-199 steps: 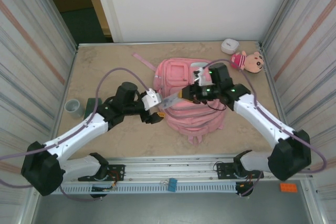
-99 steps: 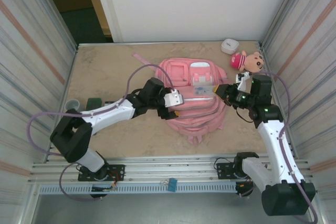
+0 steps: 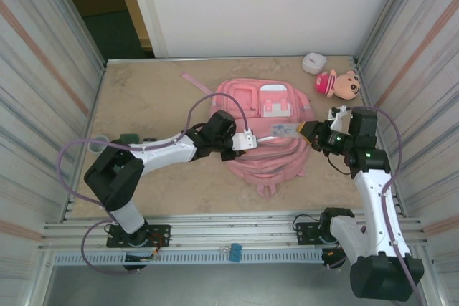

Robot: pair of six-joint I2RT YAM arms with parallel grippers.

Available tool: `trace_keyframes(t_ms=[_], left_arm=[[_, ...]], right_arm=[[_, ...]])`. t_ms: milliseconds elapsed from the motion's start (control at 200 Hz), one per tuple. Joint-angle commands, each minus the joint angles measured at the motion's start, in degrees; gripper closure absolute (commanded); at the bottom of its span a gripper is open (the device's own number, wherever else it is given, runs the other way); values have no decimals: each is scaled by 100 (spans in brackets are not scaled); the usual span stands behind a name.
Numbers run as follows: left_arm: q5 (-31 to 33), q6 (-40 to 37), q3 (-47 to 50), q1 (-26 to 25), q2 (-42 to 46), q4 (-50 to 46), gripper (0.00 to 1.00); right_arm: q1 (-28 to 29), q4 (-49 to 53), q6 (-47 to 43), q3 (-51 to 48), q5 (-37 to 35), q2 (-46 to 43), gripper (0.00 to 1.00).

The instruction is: Pack books, pencil case, and school supplies into a backpack

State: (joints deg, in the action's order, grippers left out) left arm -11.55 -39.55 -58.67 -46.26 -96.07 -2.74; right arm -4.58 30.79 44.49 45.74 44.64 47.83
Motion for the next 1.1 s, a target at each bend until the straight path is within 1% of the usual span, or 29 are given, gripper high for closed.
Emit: trace_keyframes(t_ms=[0, 100, 296, 411, 521, 651, 757, 912, 1057, 1097], left_arm=[[312, 171, -151, 45, 351, 400, 100], [320, 556, -302, 147, 587, 337, 100], [-222, 1697, -606, 585, 904, 439, 100], [-300, 2006, -835, 659, 923, 424, 100], [-310, 2258, -1038, 675, 898, 434, 100], [-415, 2487, -1234, 680, 838, 449, 100], [-436, 2640, -1321, 679, 805, 441, 100], [-482, 2715, -1382, 679, 828, 434, 100], [-540, 2792, -1435, 678, 847, 432, 100], [-551, 2825, -1453, 680, 852, 438, 100]], right_arm=[[-145, 294, -172, 18, -48, -297, 97], [-204, 631, -301, 125, -437, -566, 97], [-216, 1328, -425, 295, -743, -1064, 97], [-209, 1598, -336, 225, -605, -1269, 96], [-109, 1472, -35, -92, -394, -1443, 95], [287, 847, 453, -466, -600, -1559, 95], [894, 14, 933, -753, -1018, -1467, 95], [1994, -1374, 1529, -1156, -2108, -1036, 95], [2726, -2866, 2201, -1666, -3236, -593, 96], [2935, -3275, 2543, -1829, -3629, -499, 96]])
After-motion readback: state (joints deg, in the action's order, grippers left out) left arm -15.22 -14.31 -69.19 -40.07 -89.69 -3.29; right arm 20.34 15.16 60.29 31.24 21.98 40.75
